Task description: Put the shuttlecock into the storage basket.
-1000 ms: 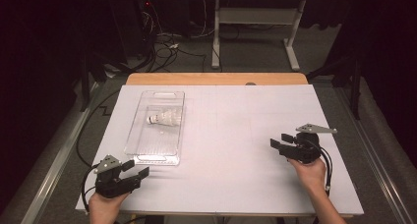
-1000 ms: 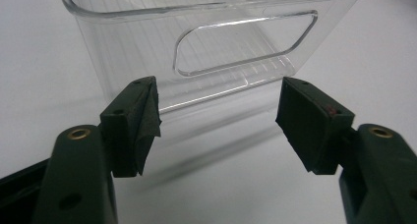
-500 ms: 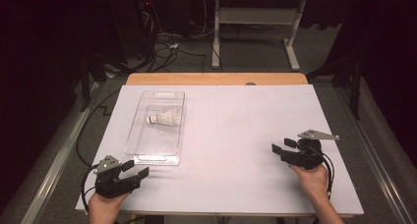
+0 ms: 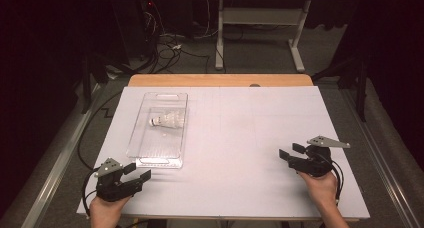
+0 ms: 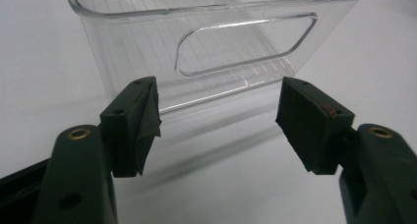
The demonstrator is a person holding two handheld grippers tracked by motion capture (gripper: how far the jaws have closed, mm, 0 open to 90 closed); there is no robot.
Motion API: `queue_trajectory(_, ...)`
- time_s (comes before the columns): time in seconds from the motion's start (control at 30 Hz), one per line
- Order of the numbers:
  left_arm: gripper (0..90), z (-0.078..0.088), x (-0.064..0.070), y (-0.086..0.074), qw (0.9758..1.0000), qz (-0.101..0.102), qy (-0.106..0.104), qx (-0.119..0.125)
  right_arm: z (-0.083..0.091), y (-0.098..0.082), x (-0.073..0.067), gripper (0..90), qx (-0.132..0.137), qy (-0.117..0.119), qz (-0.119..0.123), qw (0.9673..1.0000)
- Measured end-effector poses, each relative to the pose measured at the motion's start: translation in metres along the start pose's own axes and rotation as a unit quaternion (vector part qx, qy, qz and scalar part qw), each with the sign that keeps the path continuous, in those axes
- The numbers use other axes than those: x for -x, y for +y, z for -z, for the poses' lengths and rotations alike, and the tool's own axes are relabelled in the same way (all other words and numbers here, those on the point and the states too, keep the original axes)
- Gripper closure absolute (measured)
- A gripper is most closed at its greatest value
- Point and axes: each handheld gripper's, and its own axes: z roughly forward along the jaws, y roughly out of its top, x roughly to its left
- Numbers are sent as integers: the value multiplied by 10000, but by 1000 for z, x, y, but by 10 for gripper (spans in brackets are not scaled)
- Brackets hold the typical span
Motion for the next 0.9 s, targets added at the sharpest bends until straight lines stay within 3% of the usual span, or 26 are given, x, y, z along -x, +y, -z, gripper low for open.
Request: queue_trajectory(0.9, 334, 1, 0, 0, 10000, 22, -9, 15, 13, -14, 1, 366, 42, -26, -27, 10000)
